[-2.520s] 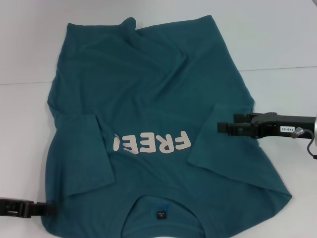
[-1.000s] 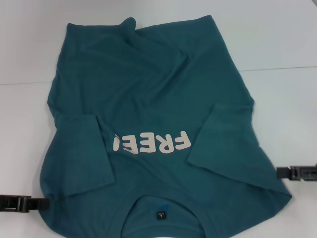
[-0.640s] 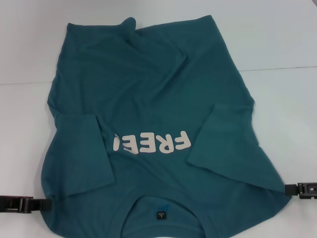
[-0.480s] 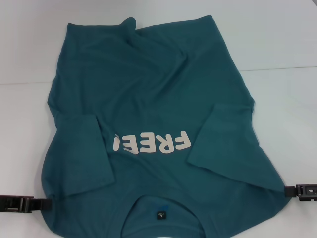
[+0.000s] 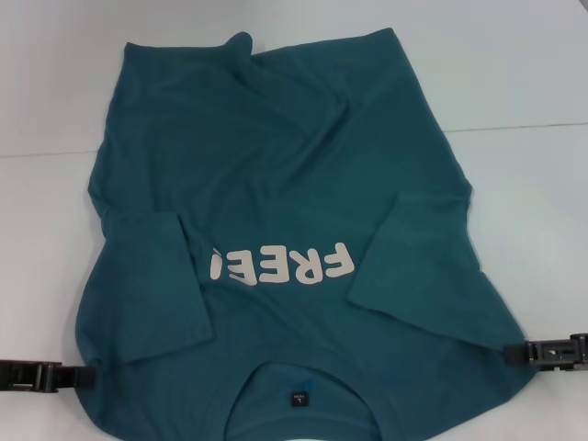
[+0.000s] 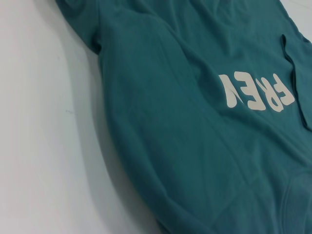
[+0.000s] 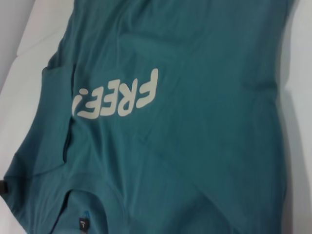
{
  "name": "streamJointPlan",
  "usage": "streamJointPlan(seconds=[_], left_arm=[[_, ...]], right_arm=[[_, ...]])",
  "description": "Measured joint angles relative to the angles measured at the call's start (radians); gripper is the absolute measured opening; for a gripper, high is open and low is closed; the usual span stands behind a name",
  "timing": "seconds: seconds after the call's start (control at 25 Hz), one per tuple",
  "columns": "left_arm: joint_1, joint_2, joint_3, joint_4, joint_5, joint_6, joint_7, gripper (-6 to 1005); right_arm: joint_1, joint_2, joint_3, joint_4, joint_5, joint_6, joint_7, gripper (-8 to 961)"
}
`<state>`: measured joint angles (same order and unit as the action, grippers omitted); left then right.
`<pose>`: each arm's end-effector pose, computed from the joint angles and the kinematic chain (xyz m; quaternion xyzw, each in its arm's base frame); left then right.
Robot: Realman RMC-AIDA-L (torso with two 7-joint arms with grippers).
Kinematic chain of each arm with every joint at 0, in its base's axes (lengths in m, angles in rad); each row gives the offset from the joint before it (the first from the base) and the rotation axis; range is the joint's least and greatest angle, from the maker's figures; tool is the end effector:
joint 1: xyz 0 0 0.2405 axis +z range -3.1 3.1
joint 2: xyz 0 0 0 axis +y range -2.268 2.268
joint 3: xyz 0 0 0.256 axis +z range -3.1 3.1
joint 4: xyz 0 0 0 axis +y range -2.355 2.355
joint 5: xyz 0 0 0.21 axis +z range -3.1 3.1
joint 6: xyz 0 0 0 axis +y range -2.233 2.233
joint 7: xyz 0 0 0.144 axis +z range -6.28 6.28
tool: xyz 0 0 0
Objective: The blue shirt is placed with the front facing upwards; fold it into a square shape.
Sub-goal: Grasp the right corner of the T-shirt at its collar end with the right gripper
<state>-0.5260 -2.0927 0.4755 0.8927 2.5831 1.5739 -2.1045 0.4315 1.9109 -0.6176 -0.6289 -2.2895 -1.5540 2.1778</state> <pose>-0.3259 0.3135 0.0364 -0.8212 -0.5484 -0.0555 0.1473 0.3583 0.2930 0.0572 -0.7638 0.6242 0.1215 0.1103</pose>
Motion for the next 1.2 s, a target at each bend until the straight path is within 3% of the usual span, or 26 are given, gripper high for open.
streamJointPlan(seconds=[0.72,0.96,1.04,1.2], left_arm=[[-0.003,0.001,0.000,0.001,0.000,-0.002,0.000,27],[-0.004,0.003,0.000,0.002,0.000,-0.002,0.000,27],[-0.004,0.003,0.000,0.003,0.000,-0.002,0.000,28],[-0.005,0.003,0.000,0.002,0.000,-0.002,0.001,28]], right_arm=[[0.038,0.022,-0.003,0.007,-0.052,0.029,-0.002,810],[0.040,0.025,0.012,0.003,-0.060,0.036,0.010,583],[0.038,0.024,0.014,0.002,-0.060,0.037,0.019,377],[0.035,0.024,0.015,0.000,-0.061,0.037,0.023,286]])
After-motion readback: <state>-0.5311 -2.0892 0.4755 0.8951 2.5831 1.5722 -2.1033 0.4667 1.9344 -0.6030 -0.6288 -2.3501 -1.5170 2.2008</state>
